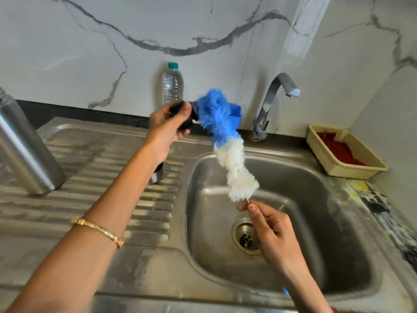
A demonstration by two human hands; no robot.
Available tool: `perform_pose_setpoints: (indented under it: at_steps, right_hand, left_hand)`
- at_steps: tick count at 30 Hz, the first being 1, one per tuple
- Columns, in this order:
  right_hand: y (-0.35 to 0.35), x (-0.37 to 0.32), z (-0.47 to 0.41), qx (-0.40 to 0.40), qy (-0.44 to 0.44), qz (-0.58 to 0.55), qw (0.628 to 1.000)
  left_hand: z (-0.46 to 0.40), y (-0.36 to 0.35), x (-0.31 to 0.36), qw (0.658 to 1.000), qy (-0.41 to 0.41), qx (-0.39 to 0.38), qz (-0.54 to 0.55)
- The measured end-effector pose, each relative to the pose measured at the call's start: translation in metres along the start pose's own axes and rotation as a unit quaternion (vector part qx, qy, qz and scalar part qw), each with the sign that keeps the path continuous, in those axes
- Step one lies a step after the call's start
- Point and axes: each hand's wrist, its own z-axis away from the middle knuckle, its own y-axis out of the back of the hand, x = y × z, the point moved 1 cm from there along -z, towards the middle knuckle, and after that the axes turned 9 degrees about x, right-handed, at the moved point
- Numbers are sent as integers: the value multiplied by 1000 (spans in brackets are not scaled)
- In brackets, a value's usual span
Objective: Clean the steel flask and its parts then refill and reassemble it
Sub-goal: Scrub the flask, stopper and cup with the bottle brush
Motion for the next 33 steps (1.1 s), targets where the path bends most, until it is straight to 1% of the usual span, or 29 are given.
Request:
perform_pose_setpoints:
  at_steps: [2, 3, 6, 8, 10, 13, 15, 18, 19, 21, 23, 24, 26, 28, 30, 33]
  right_hand:
    - [-7, -4, -12, 12, -2, -20, 1000]
    - [-10, -6, -18, 17, -2, -19, 1000]
    - [-7, -2, -14, 12, 12, 33, 999]
    - [-2, 6, 0, -4, 13, 66, 998]
    - [1, 7, 0, -13, 8, 60, 998]
    - [2, -10, -30, 7, 0, 36, 999]
    - [5, -18, -39, 0, -26, 13, 1000]
    - [5, -19, -11, -34, -44, -4, 998]
    - [3, -18, -2, -40, -53, -17, 998]
    - [-1, -20, -2, -32, -72, -52, 996]
    - [-2, -24, -17, -27, -110, -87, 990]
    - [-2, -28, -23, -33, -128, -98, 986]
    - [1, -31, -21, -51, -153, -106, 981]
    - [2, -32, -2, -66, -149, -96, 982]
    - [2, -29, 10, -61, -124, -90, 986]
    - [0, -28, -8, -35, -88, -80, 992]
  left_hand:
    - [12, -11, -10, 999, -5, -49, -14]
    - [16, -17, -13, 998, -6, -55, -12]
    - [13, -16, -18, 1000, 4, 4, 26]
    - [5, -6, -19, 999, 10, 22, 34]
    - [1, -4, -19, 1000, -15, -6, 3]
    - [5, -19, -13, 993, -81, -66, -62]
    - [4, -24, -8, 989, -104, -65, -82]
    - [-3, -14, -2, 997, -67, -11, -39]
    - [-4, -10, -1, 998, -57, -8, -31]
    - [-2, -10, -3, 998, -40, -39, -23]
    - [7, -18, -6, 996, -24, -82, -20]
    - [10, -22, -7, 995, -20, -92, -15]
    - [11, -24, -11, 997, -8, -79, 8]
    - [9, -19, -14, 998, 2, -58, 13]
    - [9, -16, -17, 999, 7, -49, 21]
    - [11, -23, -17, 997, -20, -71, 11]
